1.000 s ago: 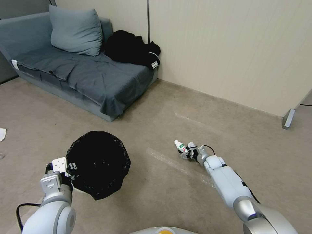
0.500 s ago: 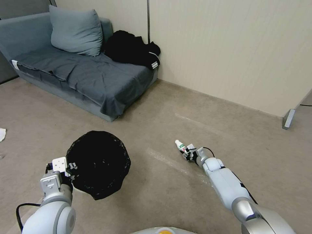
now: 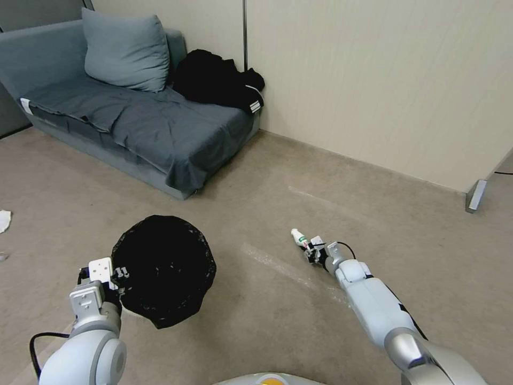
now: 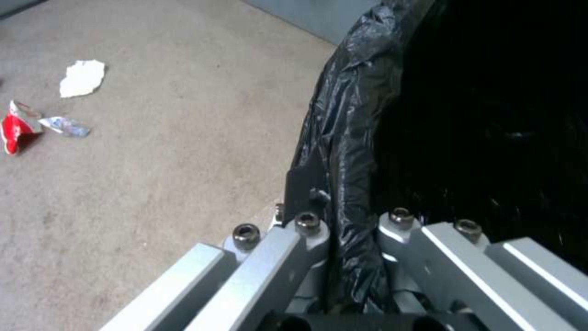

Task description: Pick up the trash bin, then pick up the garbage from the floor and place it into the trash bin.

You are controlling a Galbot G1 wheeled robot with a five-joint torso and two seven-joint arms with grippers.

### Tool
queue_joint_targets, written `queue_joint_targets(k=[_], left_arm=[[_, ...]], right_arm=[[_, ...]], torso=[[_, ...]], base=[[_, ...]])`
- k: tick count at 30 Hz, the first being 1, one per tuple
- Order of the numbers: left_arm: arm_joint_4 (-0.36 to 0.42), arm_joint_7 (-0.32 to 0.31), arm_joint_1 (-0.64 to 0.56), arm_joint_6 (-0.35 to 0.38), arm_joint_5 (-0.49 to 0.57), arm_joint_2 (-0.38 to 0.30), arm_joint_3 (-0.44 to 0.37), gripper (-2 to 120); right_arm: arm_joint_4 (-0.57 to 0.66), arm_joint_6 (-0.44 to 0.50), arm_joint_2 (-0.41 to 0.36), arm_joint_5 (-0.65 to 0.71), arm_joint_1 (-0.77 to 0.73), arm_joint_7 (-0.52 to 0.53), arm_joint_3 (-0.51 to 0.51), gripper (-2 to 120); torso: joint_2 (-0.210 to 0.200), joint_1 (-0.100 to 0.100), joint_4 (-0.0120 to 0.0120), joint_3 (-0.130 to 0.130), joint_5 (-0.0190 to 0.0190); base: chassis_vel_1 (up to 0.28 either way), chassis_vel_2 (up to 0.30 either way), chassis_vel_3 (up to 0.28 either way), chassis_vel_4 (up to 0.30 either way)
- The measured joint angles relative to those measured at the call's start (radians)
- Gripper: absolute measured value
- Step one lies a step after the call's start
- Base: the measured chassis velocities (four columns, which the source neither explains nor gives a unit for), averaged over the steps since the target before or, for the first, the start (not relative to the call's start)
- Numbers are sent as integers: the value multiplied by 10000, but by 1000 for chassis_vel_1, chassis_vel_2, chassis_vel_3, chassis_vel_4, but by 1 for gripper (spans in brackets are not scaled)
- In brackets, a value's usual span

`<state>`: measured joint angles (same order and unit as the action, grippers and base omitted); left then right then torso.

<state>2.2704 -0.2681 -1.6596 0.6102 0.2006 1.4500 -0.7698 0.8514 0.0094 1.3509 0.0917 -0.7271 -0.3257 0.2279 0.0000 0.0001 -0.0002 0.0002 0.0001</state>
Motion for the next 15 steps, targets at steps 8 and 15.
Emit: queue_joint_targets(k=[8, 15], left_arm=[[-110, 42, -6, 62, 163, -347, 185, 1], [-176, 93, -7, 72, 162, -291, 387, 1]], right_arm=[[6034, -813, -1854, 2441, -1138, -406, -1284, 18], [9815, -943, -3508, 3275, -1648, -946, -2349, 17]], torso=[[0, -1, 4, -1, -2], [0, -1, 2, -2, -5]], base=[[0, 0, 0, 0], [0, 0, 0, 0]])
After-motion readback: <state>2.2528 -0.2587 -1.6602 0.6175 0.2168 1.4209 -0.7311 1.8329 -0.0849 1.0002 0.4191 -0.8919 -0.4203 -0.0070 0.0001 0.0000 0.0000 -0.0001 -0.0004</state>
